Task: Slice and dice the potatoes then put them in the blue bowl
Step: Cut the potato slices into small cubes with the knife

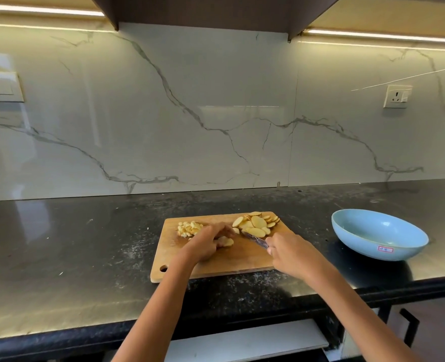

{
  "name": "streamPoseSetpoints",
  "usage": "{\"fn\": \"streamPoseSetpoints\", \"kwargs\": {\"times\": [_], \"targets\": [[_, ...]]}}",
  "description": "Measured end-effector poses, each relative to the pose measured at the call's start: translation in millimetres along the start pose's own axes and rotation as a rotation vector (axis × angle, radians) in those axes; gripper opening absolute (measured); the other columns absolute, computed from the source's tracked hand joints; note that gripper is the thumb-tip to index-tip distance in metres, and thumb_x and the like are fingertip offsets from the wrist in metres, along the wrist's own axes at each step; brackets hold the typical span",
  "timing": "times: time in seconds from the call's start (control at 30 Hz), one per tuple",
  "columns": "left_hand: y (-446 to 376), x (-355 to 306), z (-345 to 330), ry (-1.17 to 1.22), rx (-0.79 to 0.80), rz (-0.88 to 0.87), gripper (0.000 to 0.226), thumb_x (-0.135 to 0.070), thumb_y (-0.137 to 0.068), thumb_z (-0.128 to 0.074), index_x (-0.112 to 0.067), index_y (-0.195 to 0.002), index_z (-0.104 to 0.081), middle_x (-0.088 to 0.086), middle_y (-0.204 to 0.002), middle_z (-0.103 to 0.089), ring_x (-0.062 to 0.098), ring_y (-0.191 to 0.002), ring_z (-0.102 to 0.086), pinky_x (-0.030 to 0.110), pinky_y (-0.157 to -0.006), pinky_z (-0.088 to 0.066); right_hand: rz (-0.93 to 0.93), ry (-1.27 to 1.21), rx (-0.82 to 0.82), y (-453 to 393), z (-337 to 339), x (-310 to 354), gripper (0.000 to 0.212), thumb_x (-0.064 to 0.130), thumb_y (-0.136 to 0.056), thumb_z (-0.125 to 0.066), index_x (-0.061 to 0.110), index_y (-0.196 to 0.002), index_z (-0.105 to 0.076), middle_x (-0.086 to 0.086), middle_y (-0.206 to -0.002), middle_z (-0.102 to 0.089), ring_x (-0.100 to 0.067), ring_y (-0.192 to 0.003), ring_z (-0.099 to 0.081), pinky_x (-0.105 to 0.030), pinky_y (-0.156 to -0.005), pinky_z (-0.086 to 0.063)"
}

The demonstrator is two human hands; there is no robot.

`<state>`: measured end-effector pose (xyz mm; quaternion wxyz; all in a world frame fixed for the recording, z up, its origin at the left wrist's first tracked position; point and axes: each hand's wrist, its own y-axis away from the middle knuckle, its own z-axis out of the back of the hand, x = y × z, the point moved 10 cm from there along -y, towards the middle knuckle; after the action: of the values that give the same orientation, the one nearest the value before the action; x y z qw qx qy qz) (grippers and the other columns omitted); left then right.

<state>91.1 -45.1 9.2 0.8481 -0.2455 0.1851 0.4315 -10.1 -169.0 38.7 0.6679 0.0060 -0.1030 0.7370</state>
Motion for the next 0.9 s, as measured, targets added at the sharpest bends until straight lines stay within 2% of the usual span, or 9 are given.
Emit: {"fn": "streamPoseSetpoints", "kwargs": {"times": [0.07,0.2,0.3,0.43,0.57,0.63,0.7,0.77,0.9], "targets": [[-1,1,0,-0.008,-0.004,-0.01,0.033,0.002,-0.092,-0.047,-0.015,-0.119,-0.054,0.0,-0.121,-0.058,0.009,-0.111,-0.052,0.015,-0.092,-0.038,0.0,-0.004,-0.004,-1,-1,-2,0.019,0.013,-0.096,-0.045,0.012,-0.078,-0.052,-0.004,-0.074,-0.053,-0.018,-0.067,-0.052,-0.027,-0.056,-0.037],[1,-1,3,-0.057,-0.05,-0.026,0.028,-0.005,-0.091,-0.053,-0.015,-0.116,-0.055,0.002,-0.118,-0.057,0.011,-0.106,-0.052,0.018,-0.088,-0.041,-0.001,0.018,0.021,-2,-13,3,0.035,0.014,-0.096,-0.042,0.017,-0.062,-0.038,0.002,-0.062,-0.041,-0.011,-0.054,-0.039,-0.023,-0.048,-0.029],[5,-2,3,-0.121,-0.106,-0.016,0.024,-0.018,-0.09,-0.059,-0.013,-0.113,-0.054,0.003,-0.117,-0.057,0.014,-0.105,-0.051,0.024,-0.09,-0.043,-0.011,0.021,0.014,-3,-20,8,0.036,0.013,-0.097,-0.041,0.018,-0.062,-0.034,0.003,-0.062,-0.037,-0.009,-0.052,-0.034,-0.022,-0.048,-0.025],[10,1,6,-0.124,-0.149,0.014,0.033,-0.032,-0.088,-0.06,-0.014,-0.114,-0.05,0.0,-0.111,-0.055,0.01,-0.094,-0.048,0.02,-0.082,-0.041,0.008,0.008,-0.019,-5,-22,17,0.02,0.014,-0.096,-0.042,0.014,-0.077,-0.047,0.003,-0.065,-0.04,-0.012,-0.059,-0.041,-0.021,-0.048,-0.027],[13,9,10,0.025,-0.115,0.059,0.046,-0.028,-0.082,-0.069,-0.015,-0.121,-0.05,-0.006,-0.101,-0.056,0.007,-0.088,-0.051,0.012,-0.073,-0.044,0.023,0.02,-0.049,-4,-23,27,0.014,0.013,-0.096,-0.043,0.015,-0.087,-0.053,0.002,-0.07,-0.047,-0.015,-0.065,-0.048,-0.022,-0.049,-0.03],[15,11,13,0.051,-0.131,0.059,0.044,-0.024,-0.081,-0.071,-0.014,-0.119,-0.052,-0.006,-0.098,-0.057,0.007,-0.086,-0.053,0.01,-0.071,-0.045,0.04,0.074,-0.074,-2,-23,34,0.014,0.012,-0.095,-0.044,0.012,-0.096,-0.058,-0.003,-0.08,-0.056,-0.018,-0.074,-0.056,-0.023,-0.054,-0.035],[17,11,15,0.069,-0.147,0.054,0.041,-0.023,-0.081,-0.071,-0.014,-0.118,-0.054,-0.007,-0.096,-0.058,0.007,-0.086,-0.053,0.01,-0.07,-0.045,0.06,0.113,-0.069,0,-25,42,0.014,0.01,-0.094,-0.045,0.011,-0.099,-0.058,-0.005,-0.082,-0.057,-0.019,-0.077,-0.057,-0.026,-0.062,-0.037],[18,10,16,0.073,-0.156,0.048,0.038,-0.023,-0.081,-0.07,-0.014,-0.115,-0.055,-0.007,-0.095,-0.058,0.006,-0.085,-0.053,0.008,-0.068,-0.044,0.054,0.108,-0.072,-1,-24,43,0.014,0.01,-0.094,-0.045,0.01,-0.099,-0.058,-0.005,-0.083,-0.058,-0.018,-0.075,-0.055,-0.027,-0.062,-0.038],[19,9,18,0.075,-0.179,0.041,0.034,-0.024,-0.082,-0.07,-0.015,-0.112,-0.056,-0.007,-0.095,-0.058,0.005,-0.085,-0.053,0.008,-0.068,-0.044,0.011,0.048,-0.093,-4,-18,39,0.015,0.016,-0.095,-0.048,0.012,-0.101,-0.061,-0.004,-0.09,-0.064,-0.017,-0.079,-0.062,-0.028,-0.066,-0.05]]}}
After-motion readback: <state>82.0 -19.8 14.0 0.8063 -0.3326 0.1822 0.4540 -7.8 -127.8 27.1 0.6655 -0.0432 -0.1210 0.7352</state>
